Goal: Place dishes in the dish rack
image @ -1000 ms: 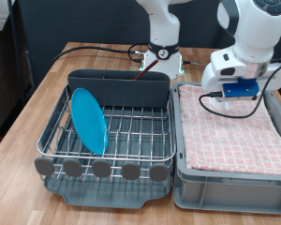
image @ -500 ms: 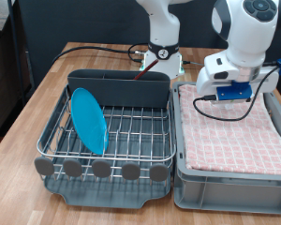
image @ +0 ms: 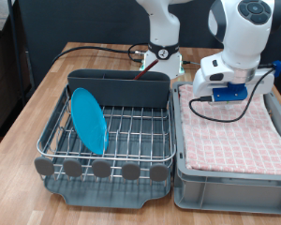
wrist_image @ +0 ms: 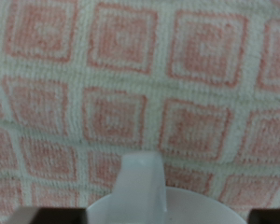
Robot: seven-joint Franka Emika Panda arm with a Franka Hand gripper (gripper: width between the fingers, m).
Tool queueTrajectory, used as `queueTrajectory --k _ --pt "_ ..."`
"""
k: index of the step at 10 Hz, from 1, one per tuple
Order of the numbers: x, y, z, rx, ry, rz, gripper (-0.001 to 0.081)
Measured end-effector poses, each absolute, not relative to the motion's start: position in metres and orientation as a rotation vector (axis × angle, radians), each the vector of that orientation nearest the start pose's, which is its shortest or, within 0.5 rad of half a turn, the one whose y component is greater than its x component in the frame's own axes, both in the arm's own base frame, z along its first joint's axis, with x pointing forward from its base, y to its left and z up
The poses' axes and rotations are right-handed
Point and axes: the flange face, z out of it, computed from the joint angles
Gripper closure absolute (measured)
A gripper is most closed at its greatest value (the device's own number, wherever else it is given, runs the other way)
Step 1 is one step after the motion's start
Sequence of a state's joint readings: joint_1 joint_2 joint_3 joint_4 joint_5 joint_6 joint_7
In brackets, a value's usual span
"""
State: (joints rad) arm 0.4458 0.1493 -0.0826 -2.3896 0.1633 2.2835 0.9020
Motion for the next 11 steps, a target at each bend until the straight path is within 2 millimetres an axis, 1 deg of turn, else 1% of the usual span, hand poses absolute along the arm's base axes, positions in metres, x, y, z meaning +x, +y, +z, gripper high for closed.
queueTrajectory --k 1,2,3,4,6,8,9,11 --pt "0.441 0.17 0.238 -3.011 1.038 0.419 0.0458" --pt "0.441 0.17 0.238 -3.01 1.04 0.419 0.0638" --pt "0.442 0.169 0.239 -3.009 1.043 0.417 0.0638" --pt "0.444 0.169 0.241 -3.006 1.045 0.414 0.0735" --pt "0.451 0.169 0.253 -3.005 1.048 0.415 0.0734" --pt "0.46 0.167 0.274 -3.0 1.057 0.42 0.0733" --pt "0.465 0.165 0.286 -2.996 1.056 0.394 0.0733" --pt "0.478 0.159 0.311 -3.004 1.053 0.29 0.0734"
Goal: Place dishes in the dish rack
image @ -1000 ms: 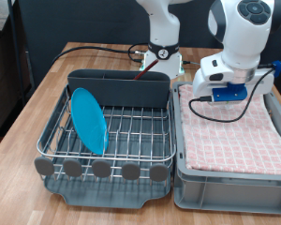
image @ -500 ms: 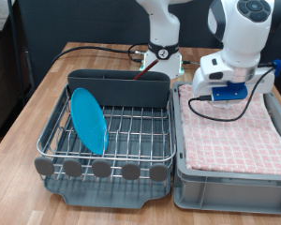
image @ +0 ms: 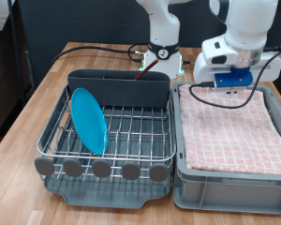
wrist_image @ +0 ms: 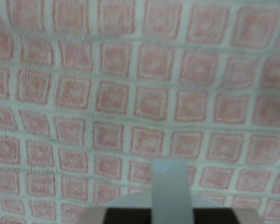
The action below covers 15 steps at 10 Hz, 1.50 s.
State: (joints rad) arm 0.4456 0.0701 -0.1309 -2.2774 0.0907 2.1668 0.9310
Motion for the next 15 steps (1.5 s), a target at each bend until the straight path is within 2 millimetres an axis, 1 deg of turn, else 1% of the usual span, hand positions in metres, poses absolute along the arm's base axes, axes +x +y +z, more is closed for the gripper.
queueTrajectory --k 5,6,8,10,12,15 --pt "0.52 0.14 0.37 -3.001 1.079 0.031 0.0734" --pt "0.524 0.139 0.374 -3.001 1.076 0.015 0.0734" --pt "0.523 0.137 0.372 -3.004 1.084 0.022 0.0734" --pt "0.531 0.126 0.375 -3.009 1.107 0.004 0.0734" --pt "0.547 0.111 0.385 -3.016 1.119 -0.035 0.0734" --pt "0.584 0.09 0.4 -3.041 1.079 -0.116 0.0734"
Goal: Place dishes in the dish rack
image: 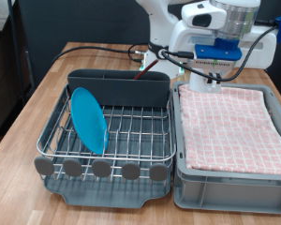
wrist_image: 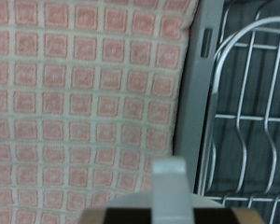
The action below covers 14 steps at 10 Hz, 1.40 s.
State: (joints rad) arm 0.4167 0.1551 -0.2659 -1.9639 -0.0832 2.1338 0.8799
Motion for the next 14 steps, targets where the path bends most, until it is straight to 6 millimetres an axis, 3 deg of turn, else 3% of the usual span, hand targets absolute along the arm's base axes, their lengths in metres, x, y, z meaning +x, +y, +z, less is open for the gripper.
queueTrajectory --k 3,6,14 --pt "0.62 0.072 0.404 -3.044 1.097 -0.18 0.0734" --pt "0.643 0.064 0.399 -3.027 1.128 -0.232 0.0734" --pt "0.667 0.044 0.381 -2.995 1.145 -0.296 0.0734"
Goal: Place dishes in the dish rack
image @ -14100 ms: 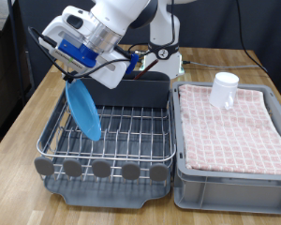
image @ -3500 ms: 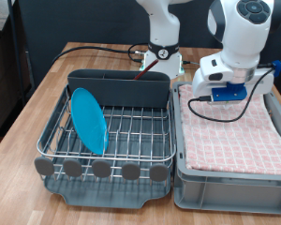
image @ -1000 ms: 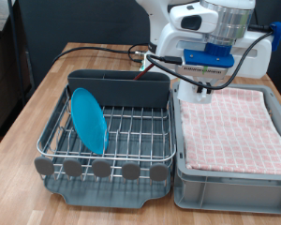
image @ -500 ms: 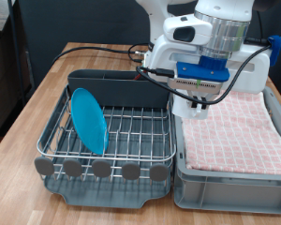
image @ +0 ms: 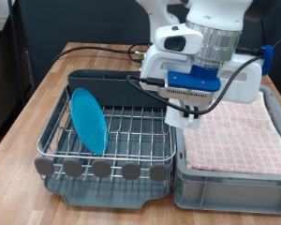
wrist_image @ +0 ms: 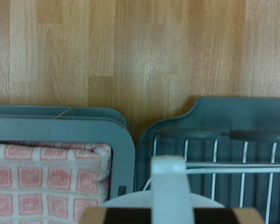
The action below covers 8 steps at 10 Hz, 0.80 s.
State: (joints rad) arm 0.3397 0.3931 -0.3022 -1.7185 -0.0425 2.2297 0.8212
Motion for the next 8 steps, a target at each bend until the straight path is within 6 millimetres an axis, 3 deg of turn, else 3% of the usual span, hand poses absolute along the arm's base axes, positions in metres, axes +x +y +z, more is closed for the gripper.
queueTrajectory --k 8 --pt "0.688 0.023 0.363 -2.967 1.114 -0.267 0.0734"
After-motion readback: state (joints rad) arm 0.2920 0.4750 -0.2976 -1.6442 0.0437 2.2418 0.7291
